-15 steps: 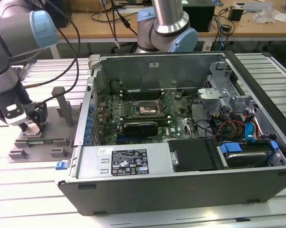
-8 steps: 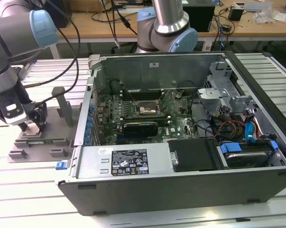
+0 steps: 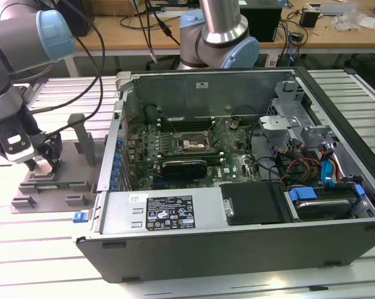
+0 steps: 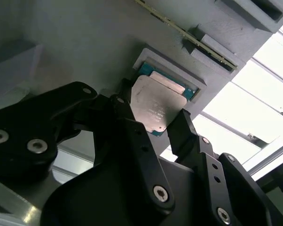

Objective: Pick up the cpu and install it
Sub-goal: 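Pick up the cpu and move it towards the insertion slot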

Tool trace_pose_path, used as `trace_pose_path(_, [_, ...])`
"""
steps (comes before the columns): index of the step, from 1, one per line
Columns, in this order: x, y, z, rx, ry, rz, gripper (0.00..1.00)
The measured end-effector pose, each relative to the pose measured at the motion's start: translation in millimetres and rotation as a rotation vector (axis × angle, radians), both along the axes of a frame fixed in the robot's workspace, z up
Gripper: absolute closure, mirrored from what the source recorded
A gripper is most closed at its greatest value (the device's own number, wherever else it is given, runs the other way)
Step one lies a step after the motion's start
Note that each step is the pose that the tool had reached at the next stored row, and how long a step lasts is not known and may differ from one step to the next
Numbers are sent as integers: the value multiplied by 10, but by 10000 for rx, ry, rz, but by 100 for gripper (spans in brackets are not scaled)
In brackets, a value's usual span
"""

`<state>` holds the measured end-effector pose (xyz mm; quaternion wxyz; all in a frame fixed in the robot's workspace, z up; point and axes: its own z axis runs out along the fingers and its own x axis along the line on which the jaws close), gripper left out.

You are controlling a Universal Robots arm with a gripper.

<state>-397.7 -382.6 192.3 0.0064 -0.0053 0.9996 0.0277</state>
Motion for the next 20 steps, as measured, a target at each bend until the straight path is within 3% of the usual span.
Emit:
trace_pose_path(8, [0, 0, 132, 0, 0, 1, 45])
trace_pose_path(20, [0, 0, 252, -1, 0, 0, 45])
